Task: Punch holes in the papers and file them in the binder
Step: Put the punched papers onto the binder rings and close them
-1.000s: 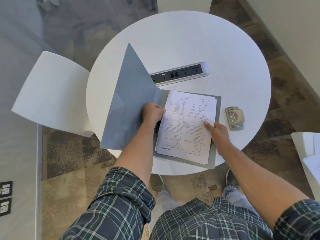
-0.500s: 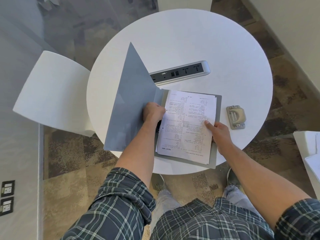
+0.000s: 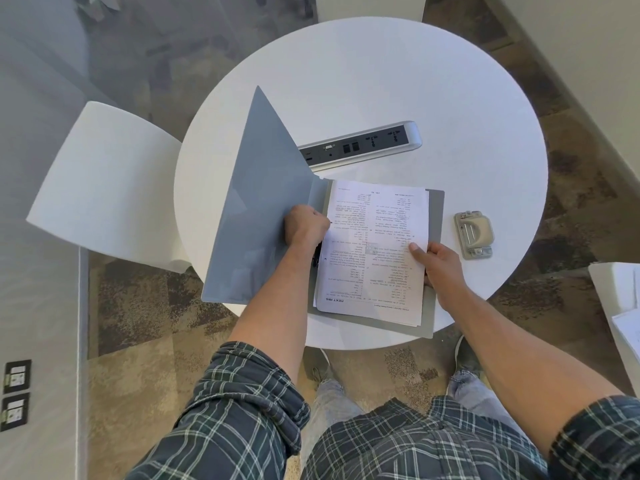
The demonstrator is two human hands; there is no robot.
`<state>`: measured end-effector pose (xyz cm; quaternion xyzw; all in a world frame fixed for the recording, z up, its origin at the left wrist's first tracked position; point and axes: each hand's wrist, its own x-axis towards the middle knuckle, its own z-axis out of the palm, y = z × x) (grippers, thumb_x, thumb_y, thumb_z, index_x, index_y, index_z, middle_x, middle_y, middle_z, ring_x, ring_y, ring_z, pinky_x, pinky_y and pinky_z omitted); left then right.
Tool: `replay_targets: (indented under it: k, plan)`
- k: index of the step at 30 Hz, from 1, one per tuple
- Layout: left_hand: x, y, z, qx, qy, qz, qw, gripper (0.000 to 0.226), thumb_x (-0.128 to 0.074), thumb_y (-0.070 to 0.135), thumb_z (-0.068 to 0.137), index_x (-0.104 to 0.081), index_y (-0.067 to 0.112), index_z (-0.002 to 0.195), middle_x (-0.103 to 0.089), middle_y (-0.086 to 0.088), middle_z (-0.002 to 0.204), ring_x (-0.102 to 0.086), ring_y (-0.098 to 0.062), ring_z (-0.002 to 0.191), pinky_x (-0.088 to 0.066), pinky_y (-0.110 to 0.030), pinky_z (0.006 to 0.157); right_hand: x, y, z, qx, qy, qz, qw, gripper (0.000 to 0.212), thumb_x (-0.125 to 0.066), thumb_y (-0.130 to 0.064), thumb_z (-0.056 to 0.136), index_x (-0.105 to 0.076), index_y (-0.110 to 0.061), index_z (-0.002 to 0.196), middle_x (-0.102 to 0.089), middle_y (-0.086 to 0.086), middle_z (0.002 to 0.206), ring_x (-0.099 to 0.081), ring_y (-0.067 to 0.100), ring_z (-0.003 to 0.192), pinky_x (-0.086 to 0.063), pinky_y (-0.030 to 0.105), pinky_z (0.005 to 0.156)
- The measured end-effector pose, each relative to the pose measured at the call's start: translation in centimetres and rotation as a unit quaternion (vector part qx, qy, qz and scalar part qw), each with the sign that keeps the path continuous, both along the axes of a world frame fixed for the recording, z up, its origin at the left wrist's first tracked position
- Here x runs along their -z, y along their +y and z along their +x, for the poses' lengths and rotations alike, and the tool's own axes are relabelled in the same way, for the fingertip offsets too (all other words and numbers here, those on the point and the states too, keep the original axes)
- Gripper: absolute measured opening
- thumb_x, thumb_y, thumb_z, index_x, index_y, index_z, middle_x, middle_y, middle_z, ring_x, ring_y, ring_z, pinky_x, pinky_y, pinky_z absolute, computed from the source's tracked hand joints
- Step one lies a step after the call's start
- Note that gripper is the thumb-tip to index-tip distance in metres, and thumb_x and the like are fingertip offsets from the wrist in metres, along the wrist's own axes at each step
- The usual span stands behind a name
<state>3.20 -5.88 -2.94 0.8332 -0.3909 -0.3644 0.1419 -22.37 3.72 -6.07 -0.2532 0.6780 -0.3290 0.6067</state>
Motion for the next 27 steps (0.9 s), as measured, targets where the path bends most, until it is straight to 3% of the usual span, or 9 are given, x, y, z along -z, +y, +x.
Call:
replay_targets:
  k: [8,13,17,24,27]
  plan:
    - [-0.2,0.2,-0.1,-0.001,0.0,-0.004,1.0,0.015,-0.069,0.01,0.078,-0.072,0.017,0.065,-0.076,0.002,0.073,-0.075,-0.022,0.073,-0.065,-0.041,0.068,0.3,0.2,0.1,0.008,-0.01,-0.013,1.0,0.021,-0.074,-0.032,0.095,-0.072,-0.014,0.106,-0.08,0.003,0.099,-0.078,0.027,0.093,-0.061,0.056,0.089]
    - [0.2,0.0,0.1,-0.015,0.014,-0.009,1.0,0.009,-0.072,0.011,0.075,-0.074,0.014,0.067,-0.075,0.001,0.071,-0.075,-0.022,0.07,-0.065,-0.043,0.067,0.4,0.3,0.1,0.011,-0.012,-0.025,1.0,0.027,-0.073,-0.03,0.096,-0.071,-0.01,0.112,-0.08,0.005,0.1,-0.078,0.027,0.093,-0.062,0.054,0.088]
    - [-0.5,0.2,-0.3,-0.005,0.036,-0.011,0.999,0.014,-0.086,0.025,0.076,-0.075,0.015,0.073,-0.075,0.002,0.076,-0.073,-0.02,0.071,-0.063,-0.034,0.07,0.4,0.3,0.0,0.012,-0.021,-0.029,0.999,0.026,-0.073,-0.029,0.096,-0.071,-0.011,0.115,-0.08,0.004,0.102,-0.078,0.026,0.094,-0.063,0.051,0.087]
    - [-0.9,0.2,-0.4,0.003,0.012,0.002,1.0,0.016,-0.08,0.017,0.078,-0.069,0.015,0.067,-0.076,-0.006,0.078,-0.072,-0.023,0.069,-0.064,-0.037,0.071,-0.1,0.5,0.1,0.007,-0.022,-0.037,0.999,0.024,-0.072,-0.027,0.097,-0.07,-0.009,0.112,-0.081,-0.001,0.094,-0.079,0.019,0.085,-0.063,0.03,0.065]
    - [-1.1,0.3,-0.4,0.005,0.004,0.006,1.0,0.013,-0.077,0.013,0.079,-0.07,0.011,0.068,-0.076,-0.008,0.077,-0.074,-0.026,0.073,-0.064,-0.04,0.072,-0.3,0.5,0.2,0.002,-0.021,-0.04,0.999,0.023,-0.072,-0.027,0.097,-0.07,-0.009,0.11,-0.081,-0.001,0.093,-0.079,0.017,0.081,-0.062,0.028,0.062]
